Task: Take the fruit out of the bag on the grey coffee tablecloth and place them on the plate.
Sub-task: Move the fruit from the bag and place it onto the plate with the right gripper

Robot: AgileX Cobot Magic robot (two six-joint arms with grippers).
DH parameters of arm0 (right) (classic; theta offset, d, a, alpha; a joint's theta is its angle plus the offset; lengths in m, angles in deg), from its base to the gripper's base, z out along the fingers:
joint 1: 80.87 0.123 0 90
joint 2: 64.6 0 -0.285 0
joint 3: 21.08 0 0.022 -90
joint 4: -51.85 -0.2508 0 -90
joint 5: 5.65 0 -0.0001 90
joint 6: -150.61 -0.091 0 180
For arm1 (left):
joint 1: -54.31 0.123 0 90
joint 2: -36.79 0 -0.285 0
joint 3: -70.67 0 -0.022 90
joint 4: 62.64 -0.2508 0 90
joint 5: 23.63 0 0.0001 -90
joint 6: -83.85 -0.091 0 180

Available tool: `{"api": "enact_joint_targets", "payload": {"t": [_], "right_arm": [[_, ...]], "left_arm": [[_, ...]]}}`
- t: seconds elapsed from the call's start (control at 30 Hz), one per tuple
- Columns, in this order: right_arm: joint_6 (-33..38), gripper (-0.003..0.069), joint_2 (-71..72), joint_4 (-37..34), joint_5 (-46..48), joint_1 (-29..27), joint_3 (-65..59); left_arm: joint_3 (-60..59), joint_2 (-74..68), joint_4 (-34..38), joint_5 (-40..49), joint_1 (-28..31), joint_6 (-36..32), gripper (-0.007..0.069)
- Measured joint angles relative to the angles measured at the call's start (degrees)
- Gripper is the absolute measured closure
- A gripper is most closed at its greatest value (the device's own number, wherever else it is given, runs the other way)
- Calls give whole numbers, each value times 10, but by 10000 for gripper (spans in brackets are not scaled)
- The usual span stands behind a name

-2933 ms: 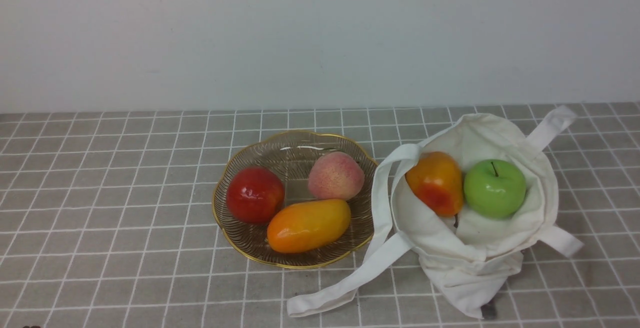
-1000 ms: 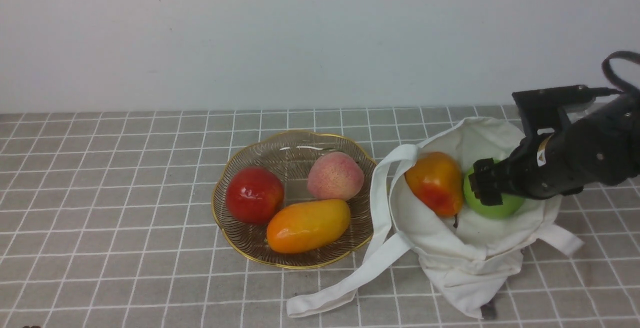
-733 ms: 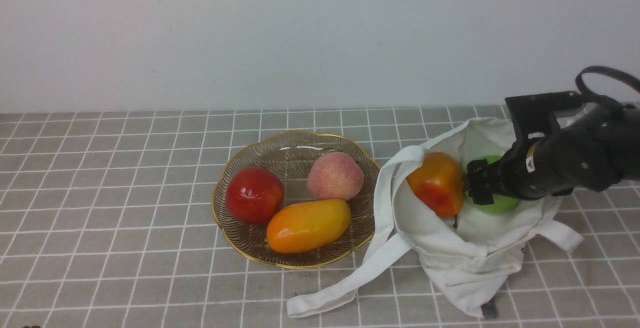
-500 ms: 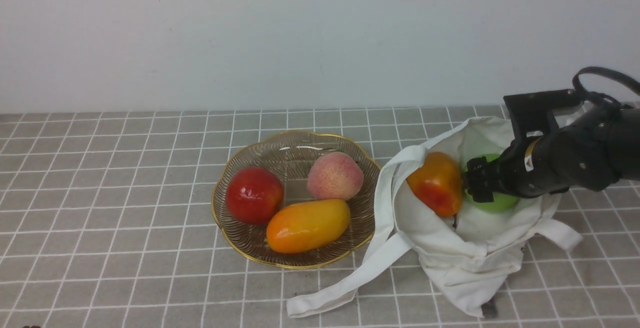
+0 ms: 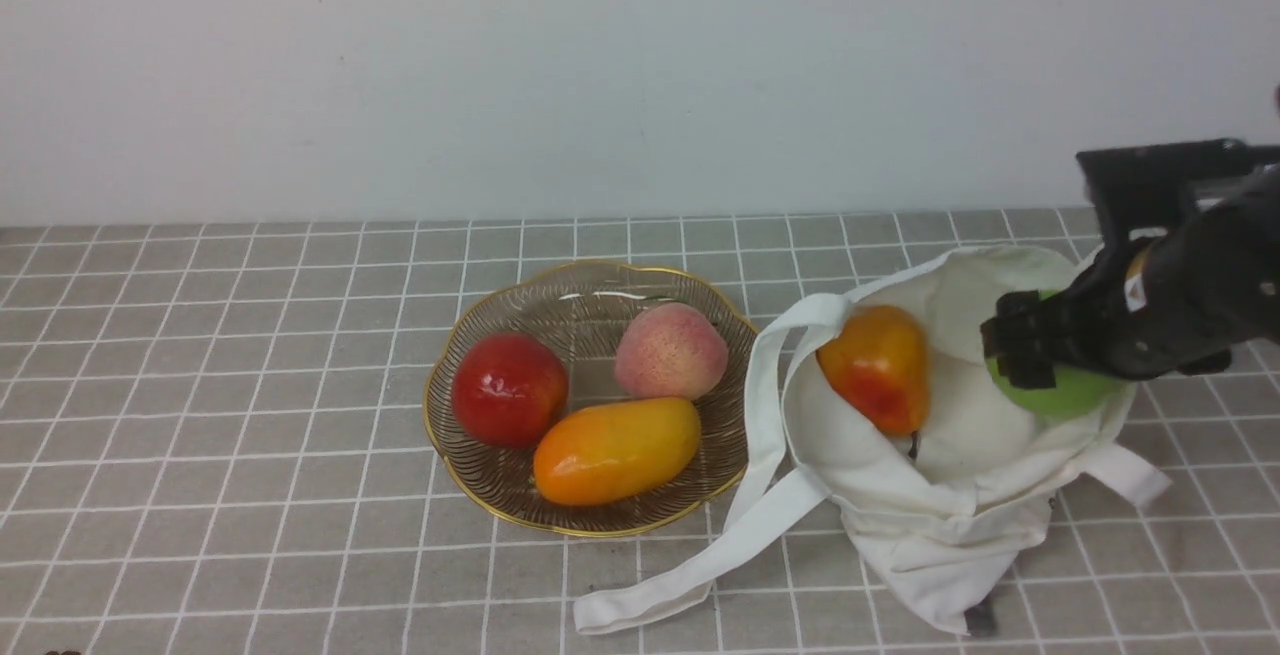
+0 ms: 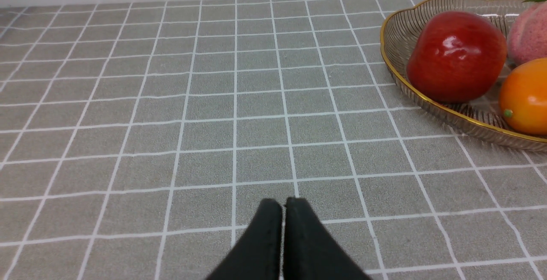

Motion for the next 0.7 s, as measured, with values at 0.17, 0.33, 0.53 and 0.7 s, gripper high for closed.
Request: {"api": "enact_joint_targets", "payload": {"t": [0.17, 0.33, 0.53, 0.7], "right_arm": [[91, 39, 108, -128, 38, 27, 0], [236, 39, 138, -300, -11, 78, 2], [489, 39, 40, -504, -70, 143, 42], [592, 39, -74, -605, -76, 148, 115]], "left_arm": [[0, 0, 0, 0, 0, 0, 633], [0, 0, 0, 0, 0, 0, 633], [0, 0, 0, 0, 0, 0, 633], [0, 0, 0, 0, 0, 0, 633]]}}
